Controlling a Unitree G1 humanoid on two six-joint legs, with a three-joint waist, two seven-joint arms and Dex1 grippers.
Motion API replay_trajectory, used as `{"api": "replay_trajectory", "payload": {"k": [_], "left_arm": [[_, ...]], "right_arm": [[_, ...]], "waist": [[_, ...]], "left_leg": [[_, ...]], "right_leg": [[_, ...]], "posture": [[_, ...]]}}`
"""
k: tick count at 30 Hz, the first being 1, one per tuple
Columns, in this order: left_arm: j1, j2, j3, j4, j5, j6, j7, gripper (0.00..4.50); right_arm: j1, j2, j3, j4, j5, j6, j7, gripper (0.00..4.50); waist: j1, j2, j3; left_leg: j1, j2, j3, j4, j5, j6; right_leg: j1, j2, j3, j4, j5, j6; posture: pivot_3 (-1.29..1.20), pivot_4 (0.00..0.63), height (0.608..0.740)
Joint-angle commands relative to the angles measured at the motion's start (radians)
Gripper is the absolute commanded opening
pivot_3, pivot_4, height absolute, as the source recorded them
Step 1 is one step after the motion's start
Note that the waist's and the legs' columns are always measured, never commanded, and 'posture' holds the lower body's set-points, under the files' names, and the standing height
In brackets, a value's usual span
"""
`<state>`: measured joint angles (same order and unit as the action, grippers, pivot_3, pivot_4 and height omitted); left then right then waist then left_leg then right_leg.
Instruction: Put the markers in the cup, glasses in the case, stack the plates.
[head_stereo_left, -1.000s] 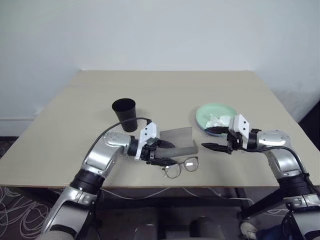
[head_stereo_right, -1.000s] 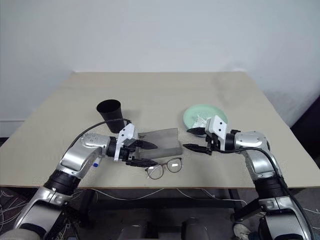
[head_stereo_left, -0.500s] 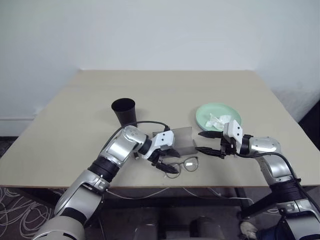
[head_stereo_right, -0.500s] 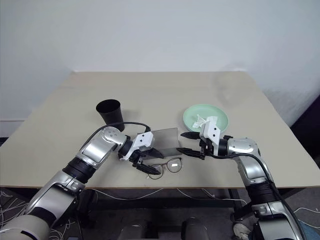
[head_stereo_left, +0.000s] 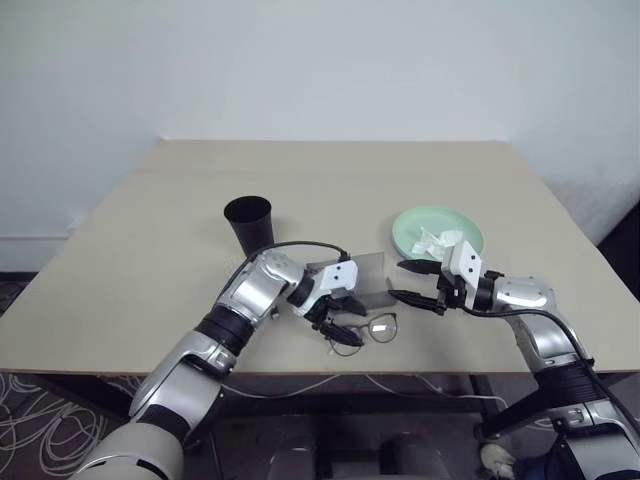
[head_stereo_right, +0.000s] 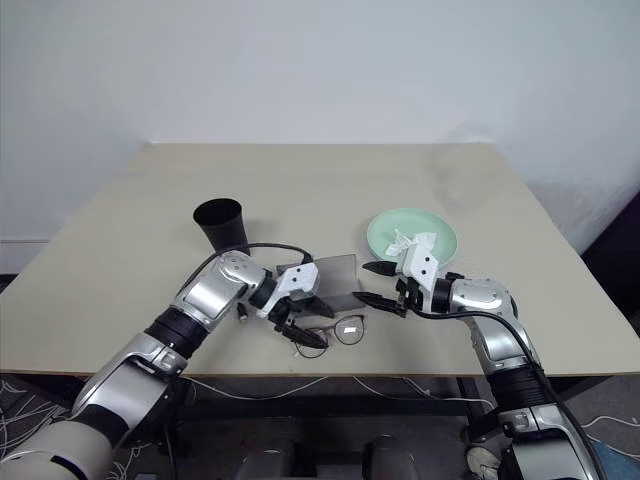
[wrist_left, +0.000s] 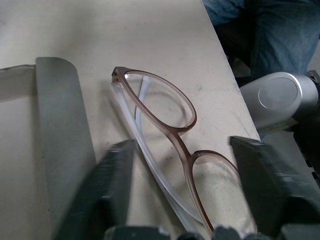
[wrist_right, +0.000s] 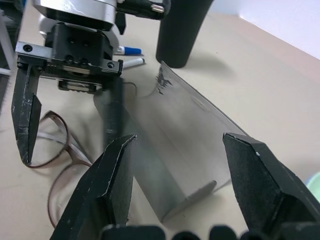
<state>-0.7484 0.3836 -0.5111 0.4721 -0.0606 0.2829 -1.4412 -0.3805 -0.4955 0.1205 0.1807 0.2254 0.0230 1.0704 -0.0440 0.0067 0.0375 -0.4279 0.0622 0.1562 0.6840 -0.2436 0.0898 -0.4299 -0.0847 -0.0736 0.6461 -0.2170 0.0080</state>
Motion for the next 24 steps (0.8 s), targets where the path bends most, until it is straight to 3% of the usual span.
{"api": "replay_trajectory", "payload": {"k": [1, 3, 13, 18, 24], "left_arm": [[-0.034, -0.011, 0.013, -0.011, 0.000, 0.006, -0.016, 1.91], [-0.030, -0.011, 0.009, -0.015, 0.010, 0.004, -0.015, 1.26], [-0.019, -0.006, 0.014, -0.026, 0.020, 0.000, -0.016, 1.26], [-0.015, -0.001, 0.023, -0.043, 0.011, 0.008, -0.016, 0.10], [-0.010, 0.004, 0.039, -0.073, -0.001, 0.019, -0.015, 0.10]], "right_arm": [[-0.018, 0.000, -0.013, -0.016, 0.001, -0.025, -0.008, 3.00], [-0.015, 0.000, -0.013, -0.017, 0.000, -0.026, -0.011, 3.00], [-0.019, 0.002, -0.010, -0.005, -0.007, -0.038, -0.026, 3.00], [-0.026, 0.007, -0.006, 0.007, -0.015, -0.045, -0.031, 3.00], [-0.032, 0.012, -0.005, 0.017, -0.020, -0.050, -0.036, 3.00]], "waist": [[0.000, 0.000, 0.000], [0.000, 0.000, 0.000], [0.000, 0.000, 0.000], [0.000, 0.000, 0.000], [0.000, 0.000, 0.000]], "left_leg": [[0.000, 0.000, 0.000, 0.000, 0.000, 0.000], [0.000, 0.000, 0.000, 0.000, 0.000, 0.000], [0.000, 0.000, 0.000, 0.001, 0.000, 0.001], [0.000, 0.000, 0.000, 0.001, 0.000, 0.001], [0.000, 0.000, 0.000, 0.002, 0.000, 0.001]], "right_leg": [[0.000, 0.000, 0.000, 0.000, 0.000, 0.000], [0.000, 0.000, 0.000, 0.000, 0.000, 0.000], [0.000, 0.000, 0.000, 0.000, 0.000, 0.000], [0.001, 0.000, 0.000, 0.000, 0.000, 0.000], [0.001, 0.000, 0.000, 0.001, 0.001, 0.000]], "posture": [[0.00, 0.000, 0.740], [0.00, 0.000, 0.740], [0.00, 0.000, 0.740], [0.00, 0.000, 0.740], [0.00, 0.000, 0.740]]}}
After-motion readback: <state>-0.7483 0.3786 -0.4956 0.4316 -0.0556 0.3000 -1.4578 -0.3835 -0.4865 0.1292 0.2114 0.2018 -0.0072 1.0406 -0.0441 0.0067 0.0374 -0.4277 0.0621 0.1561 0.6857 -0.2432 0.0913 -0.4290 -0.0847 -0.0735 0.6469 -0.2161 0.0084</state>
